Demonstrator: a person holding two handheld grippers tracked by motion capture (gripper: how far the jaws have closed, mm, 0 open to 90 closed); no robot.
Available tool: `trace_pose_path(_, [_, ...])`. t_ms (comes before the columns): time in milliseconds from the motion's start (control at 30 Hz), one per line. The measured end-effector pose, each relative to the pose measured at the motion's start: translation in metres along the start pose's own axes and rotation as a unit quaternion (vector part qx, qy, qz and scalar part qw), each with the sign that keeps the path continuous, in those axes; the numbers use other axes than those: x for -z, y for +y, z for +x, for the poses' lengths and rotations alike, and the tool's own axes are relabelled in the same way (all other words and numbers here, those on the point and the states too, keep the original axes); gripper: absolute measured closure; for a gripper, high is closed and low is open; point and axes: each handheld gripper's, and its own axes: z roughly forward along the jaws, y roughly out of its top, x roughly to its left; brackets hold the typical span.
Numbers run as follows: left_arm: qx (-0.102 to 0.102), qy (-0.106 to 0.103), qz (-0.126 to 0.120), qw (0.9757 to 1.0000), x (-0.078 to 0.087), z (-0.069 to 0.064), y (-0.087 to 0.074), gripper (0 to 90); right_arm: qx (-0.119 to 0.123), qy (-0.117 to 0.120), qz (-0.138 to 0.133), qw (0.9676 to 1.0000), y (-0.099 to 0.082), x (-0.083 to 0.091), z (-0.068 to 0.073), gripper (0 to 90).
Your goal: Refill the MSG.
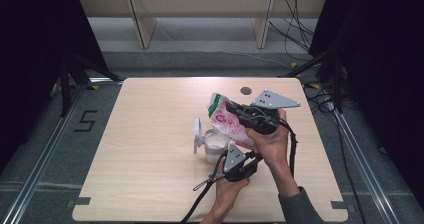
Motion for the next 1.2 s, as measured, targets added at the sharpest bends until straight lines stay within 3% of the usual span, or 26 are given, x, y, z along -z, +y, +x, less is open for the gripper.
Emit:
trace_pose_path(433, [-0.003, 0.000, 0.006, 1.0000, 0.001, 0.000, 0.000, 76.6, 0.013, -0.009, -0.013, 0.9998, 0.002, 0.011, -0.005, 90.0])
trace_pose_path(500, [-0.002, 0.000, 0.006, 1.0000, 0.001, -0.001, 0.000, 76.4, 0.002, -0.005, -0.008, 0.9999, 0.002, 0.014, -0.006, 90.0])
trace_pose_path(567, [-0.002, -0.001, 0.009, 1.0000, 0.002, -0.002, 0.000, 76.0, 0.003, -0.017, -0.016, 0.9997, 0.002, 0.017, -0.007, 90.0])
trace_pose_path(633, [-0.002, 0.000, 0.013, 0.9999, 0.002, -0.002, 0.000, 75.7, 0.004, -0.011, -0.016, 0.9998, 0.002, 0.018, -0.009, 90.0])
trace_pose_path(767, [0.001, -0.010, -0.001, 1.0000, 0.000, -0.002, -0.001, 75.1, -0.011, -0.009, -0.019, 0.9997, 0.002, 0.023, -0.011, 90.0])
trace_pose_path(833, [-0.002, 0.000, 0.012, 0.9999, 0.003, -0.002, 0.000, 74.5, -0.015, -0.007, -0.025, 0.9996, 0.001, 0.026, -0.014, 90.0])
trace_pose_path(967, [-0.001, 0.000, 0.010, 0.9999, 0.003, -0.002, 0.000, 73.0, -0.007, -0.005, -0.038, 0.9992, 0.001, 0.028, -0.018, 90.0])
trace_pose_path(1000, [-0.002, 0.002, 0.012, 0.9999, 0.003, -0.002, 0.000, 72.1, -0.022, -0.005, -0.033, 0.9992, 0.001, 0.031, -0.018, 90.0])
trace_pose_path(1200, [0.005, 0.000, 0.014, 0.9999, 0.004, -0.002, 0.001, 67.7, -0.029, -0.008, -0.041, 0.9987, 0.000, 0.037, -0.022, 90.0])
